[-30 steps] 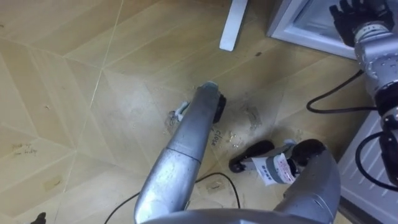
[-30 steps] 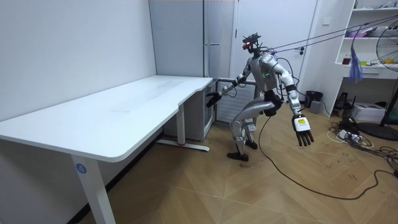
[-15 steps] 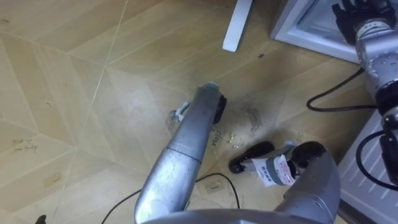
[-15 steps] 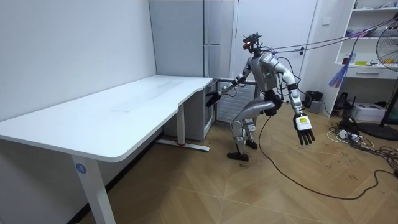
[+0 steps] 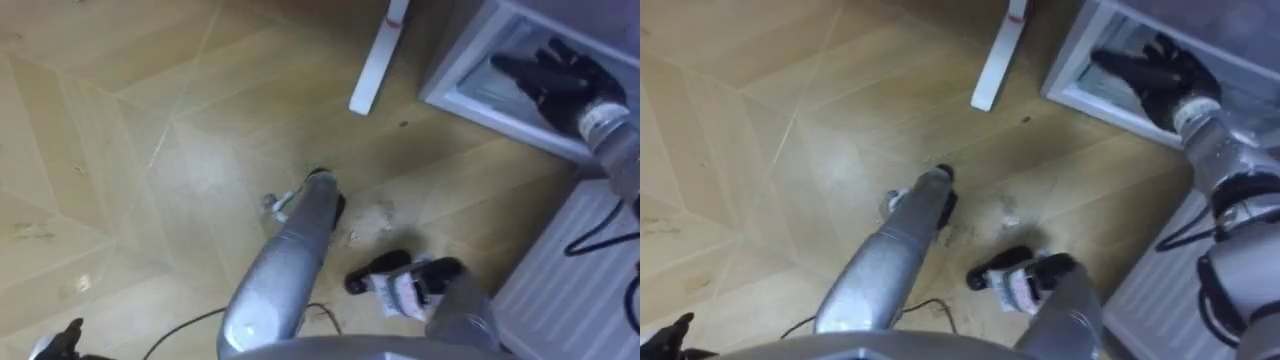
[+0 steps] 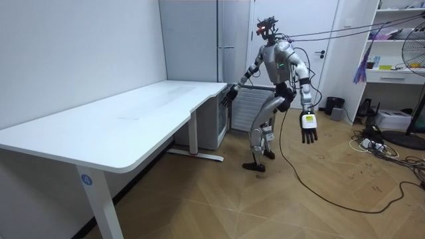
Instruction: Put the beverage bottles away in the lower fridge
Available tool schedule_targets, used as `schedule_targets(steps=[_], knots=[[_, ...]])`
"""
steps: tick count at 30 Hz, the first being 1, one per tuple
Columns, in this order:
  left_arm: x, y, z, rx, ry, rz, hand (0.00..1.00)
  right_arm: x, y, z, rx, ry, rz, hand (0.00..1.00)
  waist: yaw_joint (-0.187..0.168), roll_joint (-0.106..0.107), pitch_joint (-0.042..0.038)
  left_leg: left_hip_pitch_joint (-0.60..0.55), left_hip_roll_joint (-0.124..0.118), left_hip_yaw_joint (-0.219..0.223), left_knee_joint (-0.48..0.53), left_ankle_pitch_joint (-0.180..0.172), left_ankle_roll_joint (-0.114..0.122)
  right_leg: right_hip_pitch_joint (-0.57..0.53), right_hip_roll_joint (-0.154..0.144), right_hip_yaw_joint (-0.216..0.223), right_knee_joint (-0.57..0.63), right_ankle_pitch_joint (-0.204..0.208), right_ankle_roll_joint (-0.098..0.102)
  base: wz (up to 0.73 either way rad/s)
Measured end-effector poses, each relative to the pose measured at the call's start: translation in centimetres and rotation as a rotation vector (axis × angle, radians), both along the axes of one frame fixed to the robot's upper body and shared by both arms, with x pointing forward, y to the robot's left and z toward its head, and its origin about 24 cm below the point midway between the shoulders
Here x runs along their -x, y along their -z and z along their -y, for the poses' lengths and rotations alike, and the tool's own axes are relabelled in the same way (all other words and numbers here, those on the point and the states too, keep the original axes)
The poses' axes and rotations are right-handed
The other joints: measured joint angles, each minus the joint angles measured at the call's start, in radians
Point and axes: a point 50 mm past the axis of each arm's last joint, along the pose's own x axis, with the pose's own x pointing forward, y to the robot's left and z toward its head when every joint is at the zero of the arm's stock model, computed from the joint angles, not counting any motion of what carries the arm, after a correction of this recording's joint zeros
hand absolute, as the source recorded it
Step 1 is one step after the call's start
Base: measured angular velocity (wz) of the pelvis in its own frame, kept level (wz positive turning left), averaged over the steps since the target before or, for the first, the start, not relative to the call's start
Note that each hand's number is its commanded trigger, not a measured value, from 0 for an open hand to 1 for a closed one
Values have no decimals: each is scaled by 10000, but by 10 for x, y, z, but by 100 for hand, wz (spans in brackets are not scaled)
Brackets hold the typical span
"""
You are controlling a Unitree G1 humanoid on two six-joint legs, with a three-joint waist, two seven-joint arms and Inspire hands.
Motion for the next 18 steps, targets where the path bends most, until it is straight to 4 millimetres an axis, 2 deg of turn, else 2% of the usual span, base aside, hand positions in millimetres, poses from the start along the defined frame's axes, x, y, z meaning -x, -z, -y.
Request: schedule_targets(steps=[2, 4, 5, 7, 9, 10, 12, 14, 15, 16, 18], knots=[[-4, 2, 5, 182, 18, 218, 0, 19, 15, 3, -10, -331, -569, 0, -35, -9, -38, 679, 156, 16, -471, 19, 33, 716, 343, -96, -793, 251, 154, -3], [-9, 10, 17, 478, -251, 314, 0, 52, 42, 1, -280, -396, -1441, 0, -210, -14, -101, 1631, 214, 76, -1277, 99, 136, 1664, 633, -212, -1812, 568, 415, 3], [-9, 13, 21, 594, -310, 303, 0, 60, 48, 0, -406, -381, -1634, 0, -272, 27, -125, 1810, 257, 97, -1411, 102, 144, 1882, 730, -251, -2063, 658, 467, 0], [-11, 19, 34, 936, -385, 382, 0, 89, 70, -9, -781, -452, -2396, 0, -552, 73, -169, 2400, 297, 189, -1886, 146, 218, 2505, 912, -333, -2730, 877, 630, 7], [-11, 25, 49, 1332, -387, 509, 0, 139, 100, -22, -1234, -313, -3726, 0, -1033, 190, -255, 3290, 314, 459, -2612, 254, 384, 3496, 1116, -569, -3706, 1146, 895, 22], [-11, 27, 53, 1423, -412, 521, 0, 150, 106, -25, -1363, -202, -4029, 0, -1034, 210, -279, 3537, 341, 589, -2805, 272, 413, 3724, 1169, -542, -3937, 1224, 969, -6], [-11, 32, 66, 1723, -492, 638, 0, 199, 125, -37, -1621, 29, -5345, 0, -1170, 262, -413, 4411, 416, 1018, -3533, 336, 511, 4410, 1369, -398, -4804, 1551, 1135, -24], [-9, 34, 71, 1861, -678, 755, 0, 225, 133, -47, -1955, 383, -5912, 0, -1420, 309, -426, 5020, 435, 1305, -3909, 365, 549, 4972, 1503, -243, -5334, 1715, 1228, -15], [-8, 35, 75, 1836, -687, 750, 0, 237, 137, -55, -2133, 550, -6180, 0, -1567, 287, -427, 5469, 437, 1550, -4188, 373, 563, 5339, 1598, 81, -5692, 1783, 1297, -14], [-8, 36, 77, 1828, -720, 786, 0, 241, 139, -59, -2180, 524, -6305, 0, -1636, 280, -423, 5691, 438, 1645, -4330, 379, 571, 5523, 1625, 131, -5841, 1824, 1325, -18], [-11, 37, 85, 1757, -567, 951, 0, 253, 144, -73, -2431, 457, -6575, 0, -1798, 239, -402, 6312, 437, 1863, -4680, 378, 572, 6046, 1791, 550, -6421, 1956, 1375, -11]])
